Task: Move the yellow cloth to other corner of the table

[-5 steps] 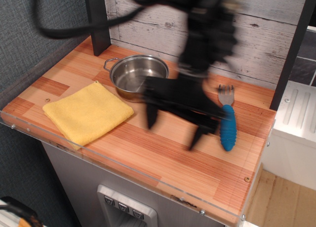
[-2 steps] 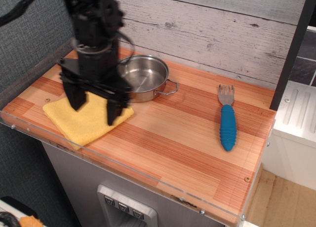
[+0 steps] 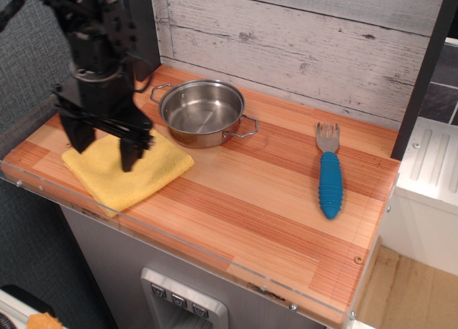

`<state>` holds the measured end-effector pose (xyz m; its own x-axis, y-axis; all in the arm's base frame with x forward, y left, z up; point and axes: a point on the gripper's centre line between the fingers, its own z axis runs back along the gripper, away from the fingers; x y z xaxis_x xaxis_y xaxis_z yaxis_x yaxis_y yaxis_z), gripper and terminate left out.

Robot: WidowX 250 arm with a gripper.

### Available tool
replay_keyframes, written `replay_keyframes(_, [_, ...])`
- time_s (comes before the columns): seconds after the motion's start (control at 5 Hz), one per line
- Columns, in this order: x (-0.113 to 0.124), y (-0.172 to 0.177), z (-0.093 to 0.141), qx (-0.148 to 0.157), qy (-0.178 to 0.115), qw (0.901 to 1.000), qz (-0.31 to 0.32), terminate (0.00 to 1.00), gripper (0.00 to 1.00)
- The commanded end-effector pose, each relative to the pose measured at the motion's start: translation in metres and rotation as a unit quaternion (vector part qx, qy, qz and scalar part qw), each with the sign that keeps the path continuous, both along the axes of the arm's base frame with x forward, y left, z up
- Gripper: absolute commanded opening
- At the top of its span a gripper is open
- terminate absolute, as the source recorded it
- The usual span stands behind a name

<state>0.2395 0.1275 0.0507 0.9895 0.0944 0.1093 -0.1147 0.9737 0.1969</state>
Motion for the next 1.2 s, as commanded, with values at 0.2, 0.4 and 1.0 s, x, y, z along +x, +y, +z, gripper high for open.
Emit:
replay_keyframes(0.2, [0.019, 0.025, -0.015, 0.004, -0.026, 0.9995, -0.018, 0.0, 0.0])
replay_keyframes(0.4, [0.023, 0.017, -0.023, -0.003, -0.019, 0.9995, -0.026, 0.0, 0.0])
replay_keyframes(1.0, [0.017, -0.017, -0.026, -0.023, -0.014, 0.9988, 0.041, 0.0, 0.0])
